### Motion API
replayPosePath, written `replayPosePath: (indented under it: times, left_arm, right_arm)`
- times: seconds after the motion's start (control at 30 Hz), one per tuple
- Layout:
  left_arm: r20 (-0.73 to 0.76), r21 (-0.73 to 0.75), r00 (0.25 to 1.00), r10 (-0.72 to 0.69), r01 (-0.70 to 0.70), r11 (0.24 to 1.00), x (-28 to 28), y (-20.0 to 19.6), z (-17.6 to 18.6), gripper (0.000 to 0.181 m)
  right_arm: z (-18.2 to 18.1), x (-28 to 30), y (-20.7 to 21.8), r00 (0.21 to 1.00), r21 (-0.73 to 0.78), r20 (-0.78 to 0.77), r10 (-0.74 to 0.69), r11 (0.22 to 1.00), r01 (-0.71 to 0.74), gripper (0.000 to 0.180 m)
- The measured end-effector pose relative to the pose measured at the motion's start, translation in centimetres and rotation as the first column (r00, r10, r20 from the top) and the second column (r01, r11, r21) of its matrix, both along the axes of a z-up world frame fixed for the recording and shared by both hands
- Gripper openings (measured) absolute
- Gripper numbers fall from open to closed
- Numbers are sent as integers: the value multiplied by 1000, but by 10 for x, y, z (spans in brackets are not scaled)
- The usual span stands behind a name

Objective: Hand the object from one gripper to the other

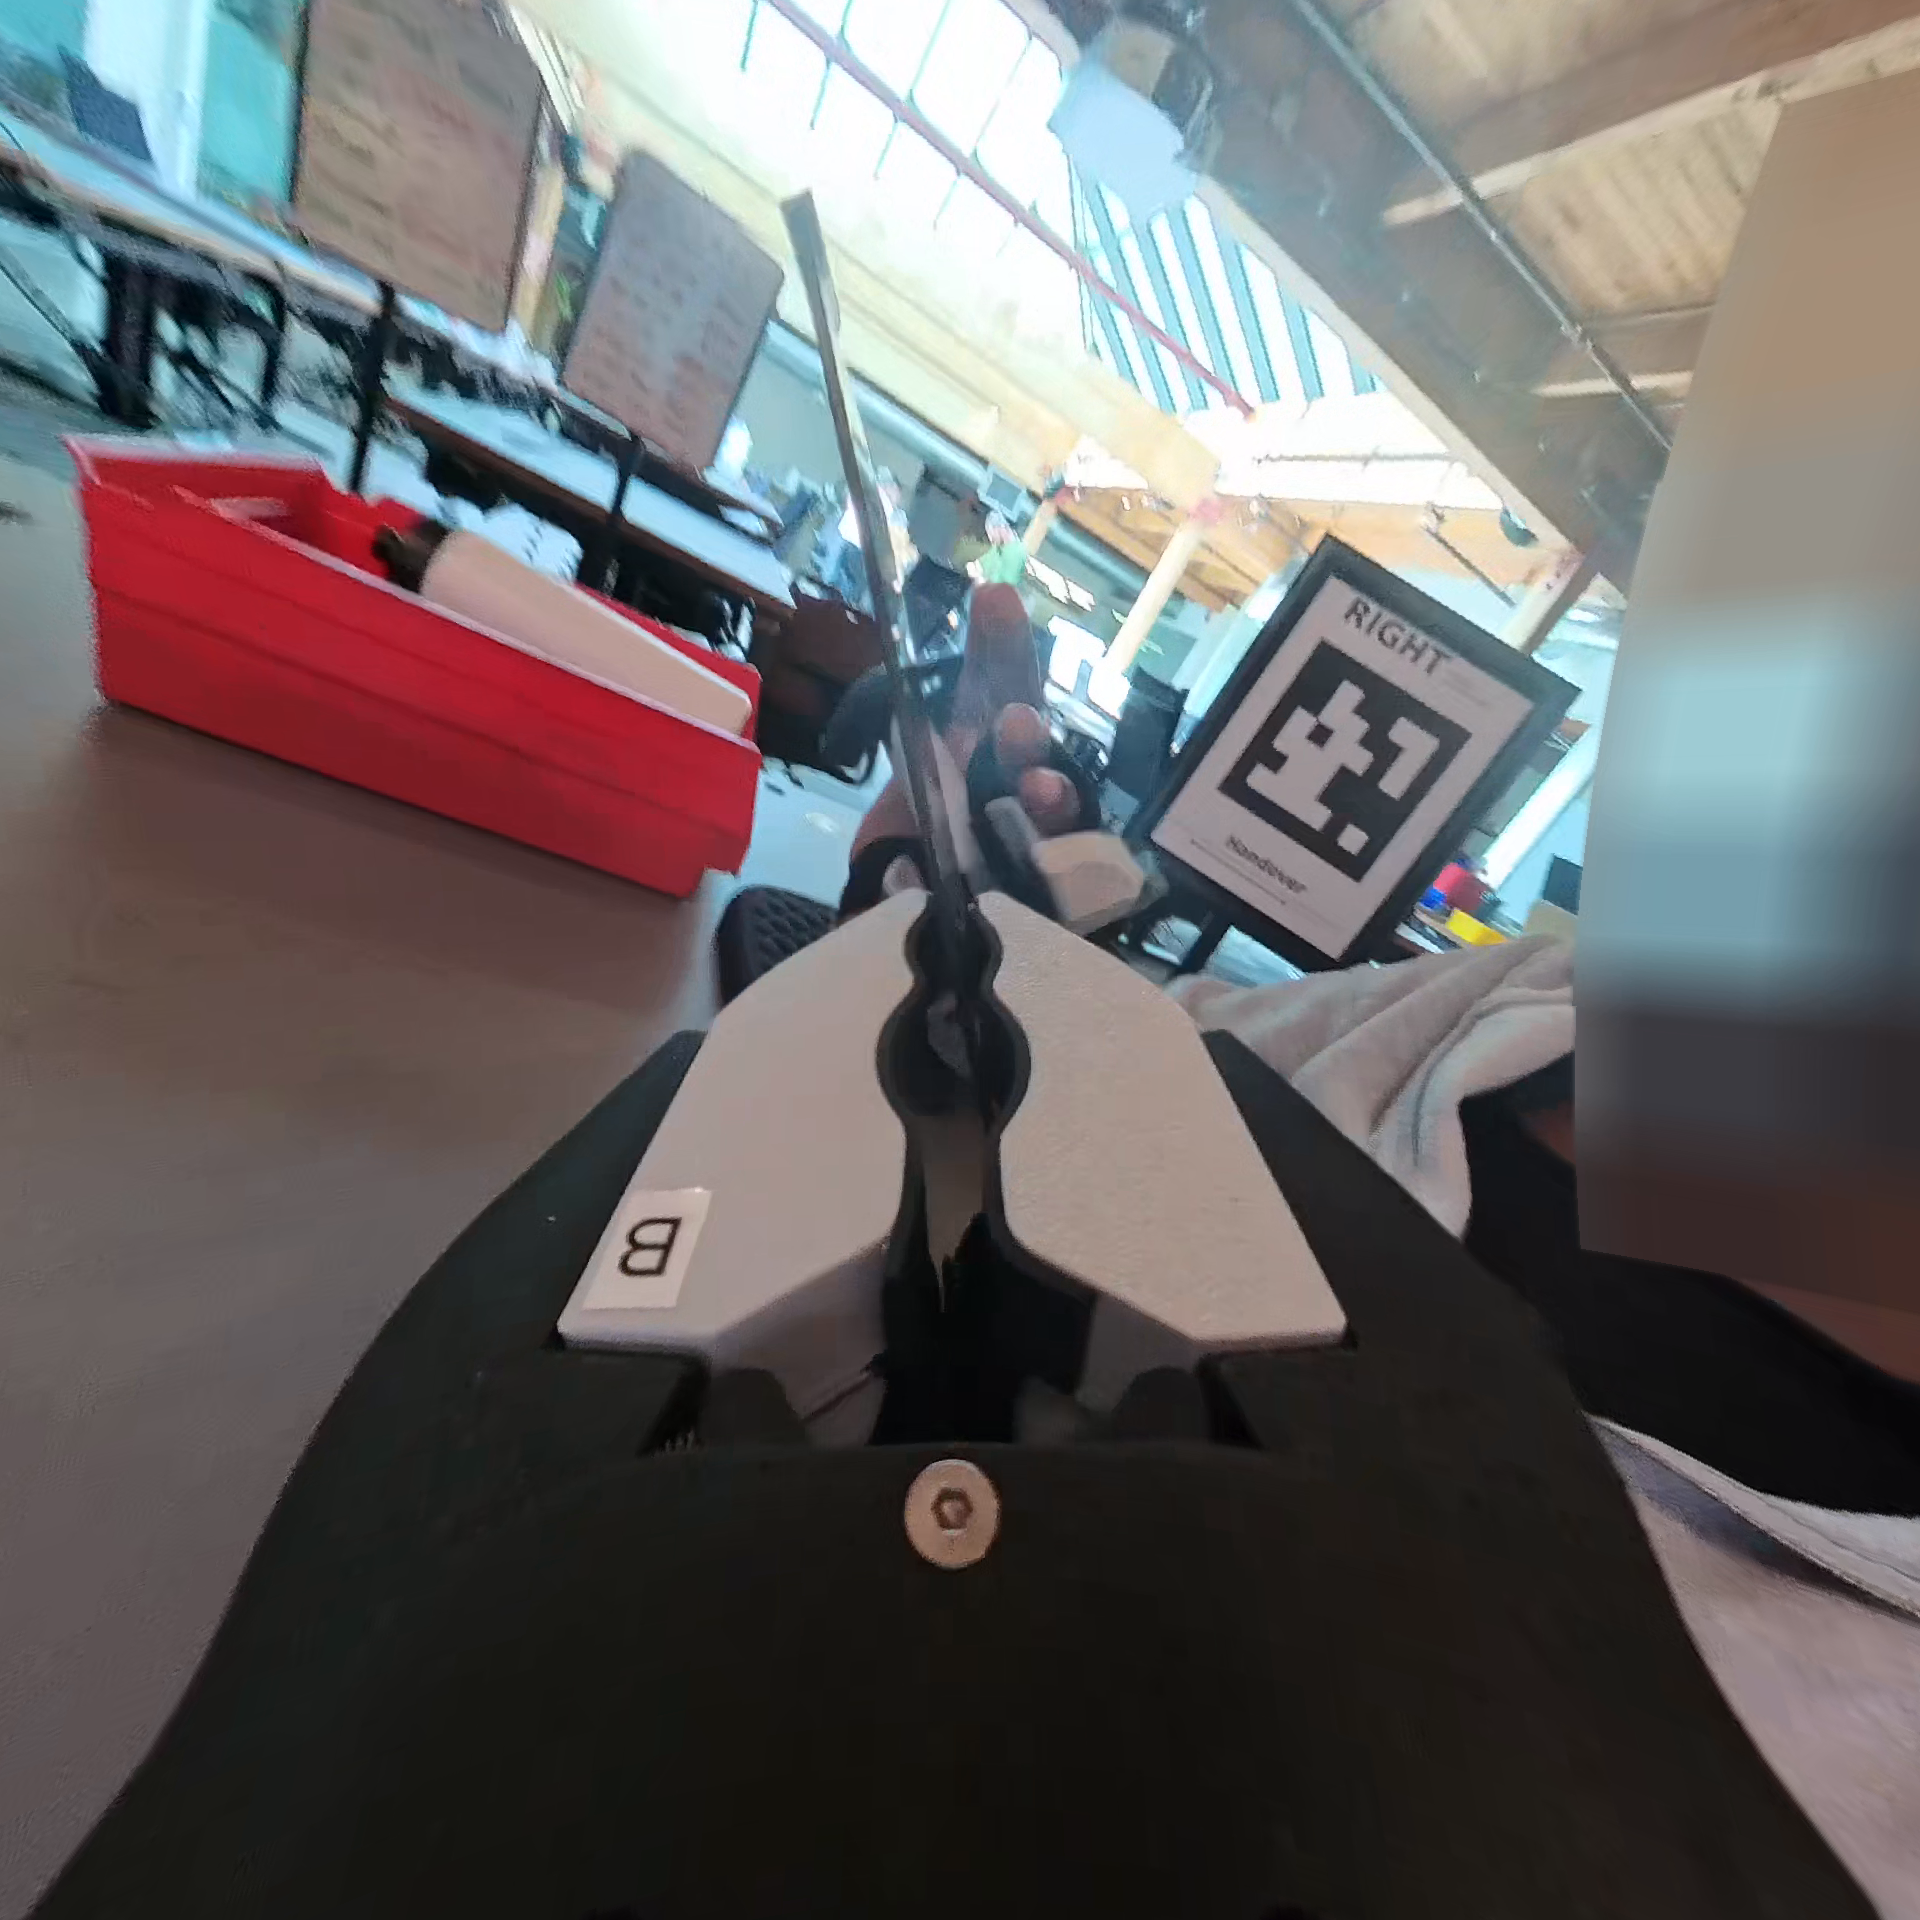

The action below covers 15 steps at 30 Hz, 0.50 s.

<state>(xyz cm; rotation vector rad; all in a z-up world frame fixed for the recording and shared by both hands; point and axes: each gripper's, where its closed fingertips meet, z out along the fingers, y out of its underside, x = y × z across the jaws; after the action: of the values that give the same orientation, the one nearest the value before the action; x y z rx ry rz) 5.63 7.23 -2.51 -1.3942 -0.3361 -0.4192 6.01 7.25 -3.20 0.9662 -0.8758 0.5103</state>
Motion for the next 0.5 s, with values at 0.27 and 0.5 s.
replayPosePath:
  times: [0.27,0.5]
  left_arm:
    - [-259,301,905,338,-257,918,-16,-34,47,1]
    - [-292,281,911,289,-207,937,-8,-17,40,4]
  right_arm:
    - [62,-3,37,457,-656,577,678,717,-235,51]
    - [45,-11,15,-681,-830,368,633,554,67,65]
